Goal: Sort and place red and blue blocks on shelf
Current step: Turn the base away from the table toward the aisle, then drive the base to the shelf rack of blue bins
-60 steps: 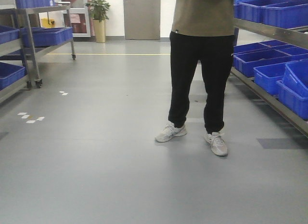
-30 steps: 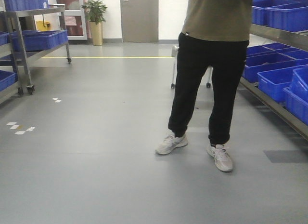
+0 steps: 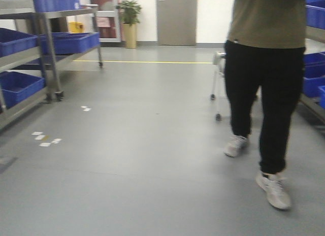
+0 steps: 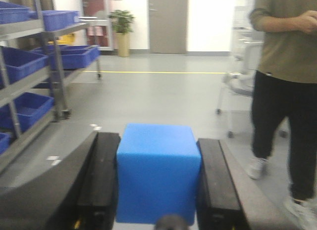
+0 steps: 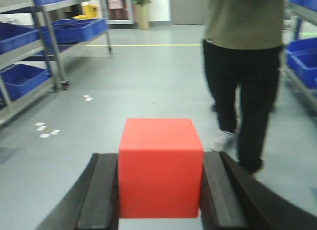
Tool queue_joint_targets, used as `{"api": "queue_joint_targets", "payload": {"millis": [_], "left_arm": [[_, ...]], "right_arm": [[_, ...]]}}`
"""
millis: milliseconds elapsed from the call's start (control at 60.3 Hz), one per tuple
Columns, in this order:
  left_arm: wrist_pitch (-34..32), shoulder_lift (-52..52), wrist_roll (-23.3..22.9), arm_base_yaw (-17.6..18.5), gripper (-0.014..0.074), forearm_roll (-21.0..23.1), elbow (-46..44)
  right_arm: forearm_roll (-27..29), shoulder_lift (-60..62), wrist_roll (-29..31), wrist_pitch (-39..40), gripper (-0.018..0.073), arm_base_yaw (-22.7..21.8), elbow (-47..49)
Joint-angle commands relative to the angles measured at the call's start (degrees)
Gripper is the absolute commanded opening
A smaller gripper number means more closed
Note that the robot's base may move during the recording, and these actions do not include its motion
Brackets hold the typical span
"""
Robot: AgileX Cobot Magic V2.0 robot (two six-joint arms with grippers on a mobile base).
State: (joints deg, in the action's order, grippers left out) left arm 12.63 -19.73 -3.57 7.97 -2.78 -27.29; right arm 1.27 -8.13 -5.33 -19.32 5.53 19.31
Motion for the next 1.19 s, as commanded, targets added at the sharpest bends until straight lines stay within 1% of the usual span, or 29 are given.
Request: {"api": "queue_joint_targets", "payload": {"millis": [0,1177], "left_arm": [[-5.44,-0.58,-0.19,0.07,0.0122,0.0,-1.68],[-5.44,-0.58,-0.19,0.07,0.0122,0.0,-1.68]], "right_arm": [[-0.35,-0.66,0.39,5.4,0.0067,-0.3,1.47],[-0.35,-0.66,0.39,5.35,0.0067,-0.29,1.47]]}}
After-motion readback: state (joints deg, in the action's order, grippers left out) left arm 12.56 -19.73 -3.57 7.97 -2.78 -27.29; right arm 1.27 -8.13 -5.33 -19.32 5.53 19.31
